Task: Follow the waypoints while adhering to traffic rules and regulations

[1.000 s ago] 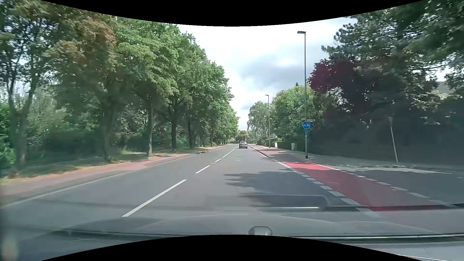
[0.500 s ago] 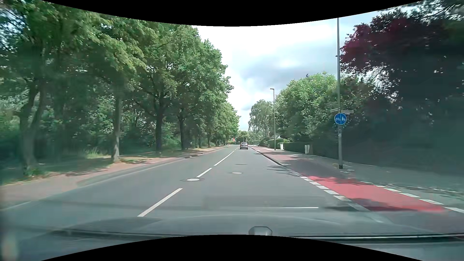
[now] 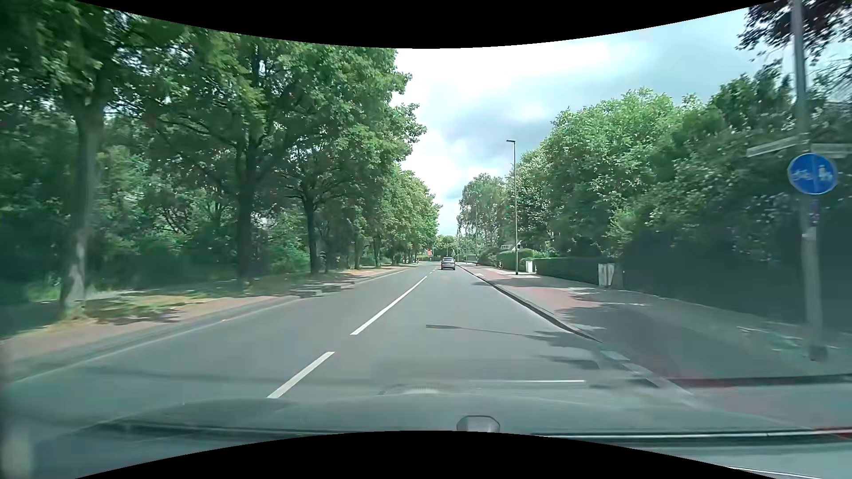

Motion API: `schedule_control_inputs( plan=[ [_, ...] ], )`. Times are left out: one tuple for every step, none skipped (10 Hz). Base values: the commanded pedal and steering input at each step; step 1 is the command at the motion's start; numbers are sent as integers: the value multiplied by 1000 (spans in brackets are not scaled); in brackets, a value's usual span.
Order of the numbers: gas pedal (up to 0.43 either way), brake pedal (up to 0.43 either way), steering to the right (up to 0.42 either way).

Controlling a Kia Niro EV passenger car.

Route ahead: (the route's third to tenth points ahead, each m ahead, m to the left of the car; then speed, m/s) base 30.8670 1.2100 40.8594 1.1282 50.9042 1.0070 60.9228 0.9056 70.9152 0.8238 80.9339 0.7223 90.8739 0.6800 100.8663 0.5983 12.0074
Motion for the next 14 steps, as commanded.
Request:
schedule_control_inputs(
  plan=[
    [138, 18, 1],
    [138, 18, 2],
    [138, 18, 2],
    [138, 18, 2],
    [138, 18, 1],
    [130, 18, 2],
    [130, 18, 1],
    [130, 18, 1],
    [130, 18, 1],
    [130, 18, 1],
    [138, 18, 1],
    [138, 18, 1],
    [138, 18, 1],
    [138, 18, 1]
  ],
)
